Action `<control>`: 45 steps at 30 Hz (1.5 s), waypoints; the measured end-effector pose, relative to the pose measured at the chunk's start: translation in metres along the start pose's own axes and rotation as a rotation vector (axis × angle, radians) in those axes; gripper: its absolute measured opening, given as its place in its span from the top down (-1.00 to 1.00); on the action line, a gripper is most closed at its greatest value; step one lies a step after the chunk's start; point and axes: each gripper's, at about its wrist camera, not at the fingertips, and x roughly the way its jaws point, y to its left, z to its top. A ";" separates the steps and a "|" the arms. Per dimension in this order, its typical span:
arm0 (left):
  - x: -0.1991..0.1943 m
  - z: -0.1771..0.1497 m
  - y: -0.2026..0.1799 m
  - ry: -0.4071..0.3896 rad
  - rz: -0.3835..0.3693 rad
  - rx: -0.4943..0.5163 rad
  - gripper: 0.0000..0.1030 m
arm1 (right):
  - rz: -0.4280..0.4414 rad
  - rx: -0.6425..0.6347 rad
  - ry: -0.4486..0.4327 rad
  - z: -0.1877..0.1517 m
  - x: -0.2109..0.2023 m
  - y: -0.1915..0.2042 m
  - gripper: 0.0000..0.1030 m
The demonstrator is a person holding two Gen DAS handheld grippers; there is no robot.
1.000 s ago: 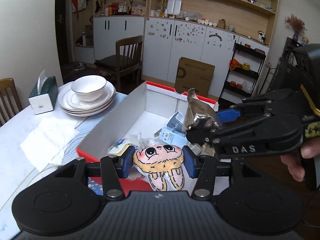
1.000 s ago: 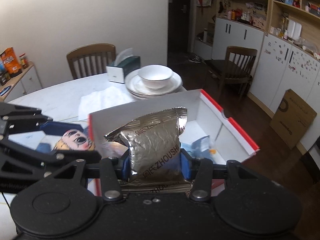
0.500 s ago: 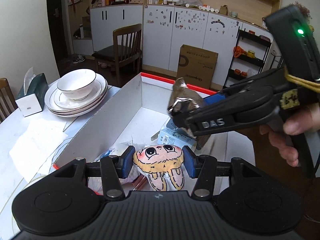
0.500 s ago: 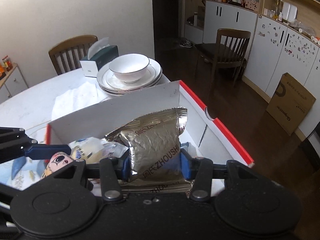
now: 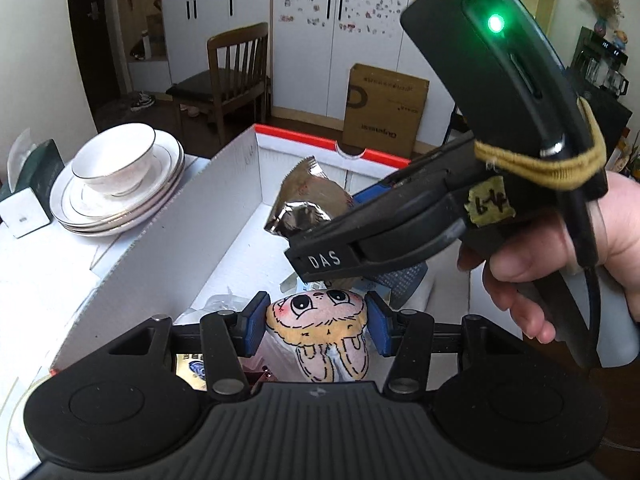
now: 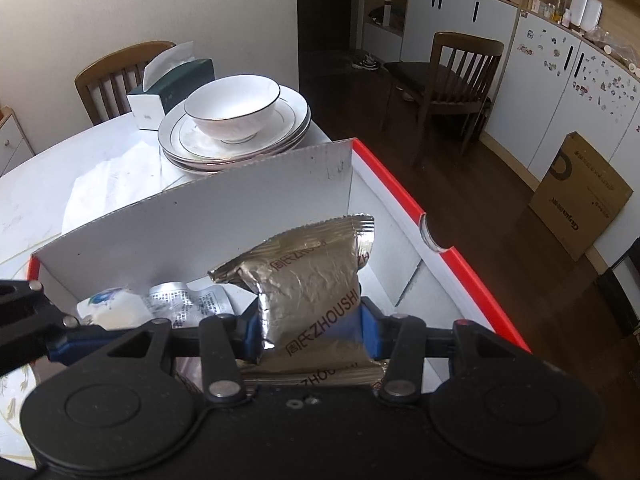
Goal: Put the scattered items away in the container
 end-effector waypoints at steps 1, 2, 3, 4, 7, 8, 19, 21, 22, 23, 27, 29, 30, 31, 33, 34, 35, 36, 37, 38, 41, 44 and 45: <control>0.002 -0.001 -0.001 0.006 0.002 0.000 0.03 | 0.000 0.000 0.003 0.000 0.002 -0.001 0.09; 0.005 -0.001 0.000 0.012 0.004 0.000 0.03 | -0.006 -0.004 0.007 0.001 0.004 -0.001 0.09; 0.007 -0.002 0.000 0.018 0.005 -0.001 0.03 | -0.012 -0.008 0.013 0.001 0.006 -0.002 0.09; 0.009 -0.002 0.000 0.024 0.006 -0.005 0.03 | -0.015 -0.010 0.016 0.002 0.008 -0.002 0.09; 0.015 -0.004 0.003 0.041 0.009 -0.014 0.03 | -0.013 -0.013 0.022 0.002 0.012 -0.003 0.09; 0.016 -0.005 0.003 0.047 0.010 -0.016 0.02 | -0.013 -0.017 0.024 0.002 0.013 -0.003 0.08; 0.023 -0.010 0.002 0.088 -0.002 -0.021 -0.02 | 0.021 -0.022 0.027 0.000 0.016 -0.003 -0.42; 0.022 -0.010 0.002 0.081 0.000 -0.025 -0.15 | 0.021 -0.024 0.016 -0.001 0.014 -0.003 -0.43; 0.021 -0.011 0.002 0.075 -0.001 -0.030 -0.26 | 0.024 -0.024 0.018 -0.001 0.014 -0.003 -0.43; 0.020 -0.011 0.003 0.069 -0.003 -0.036 -0.30 | 0.027 -0.022 0.019 -0.001 0.014 -0.004 -0.43; 0.017 -0.012 0.004 0.058 -0.007 -0.054 -0.39 | 0.049 0.002 0.004 -0.002 0.008 -0.008 -0.44; 0.015 -0.012 0.004 0.051 -0.006 -0.057 -0.39 | 0.058 0.012 -0.005 -0.002 0.004 -0.010 -0.48; 0.014 -0.012 0.004 0.048 -0.008 -0.059 -0.39 | 0.066 0.016 -0.010 -0.001 0.001 -0.011 -0.49; 0.012 -0.012 0.004 0.043 -0.010 -0.060 -0.40 | 0.072 0.020 -0.014 -0.001 -0.001 -0.012 -0.50; 0.008 -0.012 0.003 0.034 -0.004 -0.061 -0.40 | 0.083 0.030 -0.021 -0.002 -0.006 -0.014 -0.54; 0.006 -0.012 0.003 0.028 0.000 -0.060 -0.40 | 0.093 0.032 -0.027 -0.003 -0.010 -0.015 -0.56; 0.004 -0.013 0.003 0.023 0.002 -0.059 -0.40 | 0.102 0.031 -0.034 -0.004 -0.014 -0.016 -0.57; 0.001 -0.014 0.004 0.017 0.005 -0.060 -0.40 | 0.107 0.027 -0.040 -0.005 -0.017 -0.016 -0.57; -0.002 -0.014 0.004 0.012 0.009 -0.063 -0.40 | 0.114 0.023 -0.046 -0.007 -0.021 -0.017 -0.58; -0.005 -0.015 0.005 0.005 0.010 -0.069 -0.40 | 0.118 0.021 -0.050 -0.008 -0.025 -0.018 -0.58; -0.014 -0.017 0.008 -0.016 0.014 -0.090 -0.40 | 0.133 0.022 -0.063 -0.011 -0.036 -0.019 -0.58; -0.024 -0.019 0.010 -0.036 0.022 -0.106 -0.40 | 0.148 0.026 -0.084 -0.012 -0.048 -0.018 -0.58; -0.028 -0.020 0.010 -0.045 0.029 -0.106 -0.40 | 0.152 0.027 -0.090 -0.013 -0.052 -0.018 -0.58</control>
